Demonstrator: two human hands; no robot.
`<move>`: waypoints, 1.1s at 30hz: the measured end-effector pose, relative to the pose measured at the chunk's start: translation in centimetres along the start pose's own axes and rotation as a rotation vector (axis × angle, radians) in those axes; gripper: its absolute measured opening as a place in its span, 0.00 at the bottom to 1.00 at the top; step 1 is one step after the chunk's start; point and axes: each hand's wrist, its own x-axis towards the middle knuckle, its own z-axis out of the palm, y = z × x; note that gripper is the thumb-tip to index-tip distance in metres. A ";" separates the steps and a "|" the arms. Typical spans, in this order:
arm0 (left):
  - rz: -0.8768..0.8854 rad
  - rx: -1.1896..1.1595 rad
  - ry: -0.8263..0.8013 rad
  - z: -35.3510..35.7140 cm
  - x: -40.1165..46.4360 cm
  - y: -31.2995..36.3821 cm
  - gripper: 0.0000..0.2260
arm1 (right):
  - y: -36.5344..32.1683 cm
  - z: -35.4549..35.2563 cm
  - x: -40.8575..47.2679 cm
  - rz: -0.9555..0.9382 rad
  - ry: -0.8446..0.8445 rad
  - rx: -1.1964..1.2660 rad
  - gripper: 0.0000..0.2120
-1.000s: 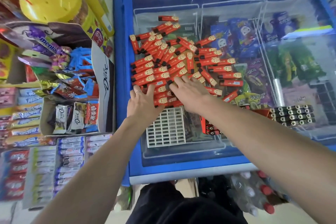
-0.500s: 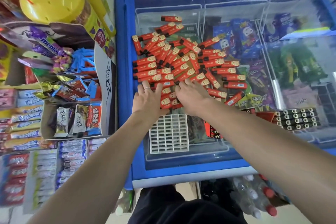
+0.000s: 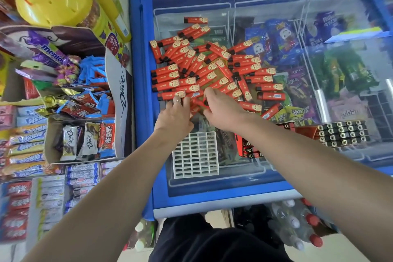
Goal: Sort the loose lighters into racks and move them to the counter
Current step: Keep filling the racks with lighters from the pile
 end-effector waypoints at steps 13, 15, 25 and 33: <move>-0.186 -0.331 0.036 -0.9 0.1 -0.2 0.10 | -1.3 0.3 -4.2 0.530 0.142 1.519 0.05; -0.199 -0.383 0.044 -0.6 -0.2 -0.5 0.09 | -1.4 0.8 -5.0 0.554 0.148 1.528 0.05; -0.454 -1.166 0.025 -1.4 -4.7 -2.2 0.04 | -1.9 2.2 -7.7 0.571 0.201 1.561 0.05; -0.478 -0.857 0.042 2.7 -9.8 -0.9 0.10 | -2.6 3.6 -9.2 0.488 0.231 1.318 0.02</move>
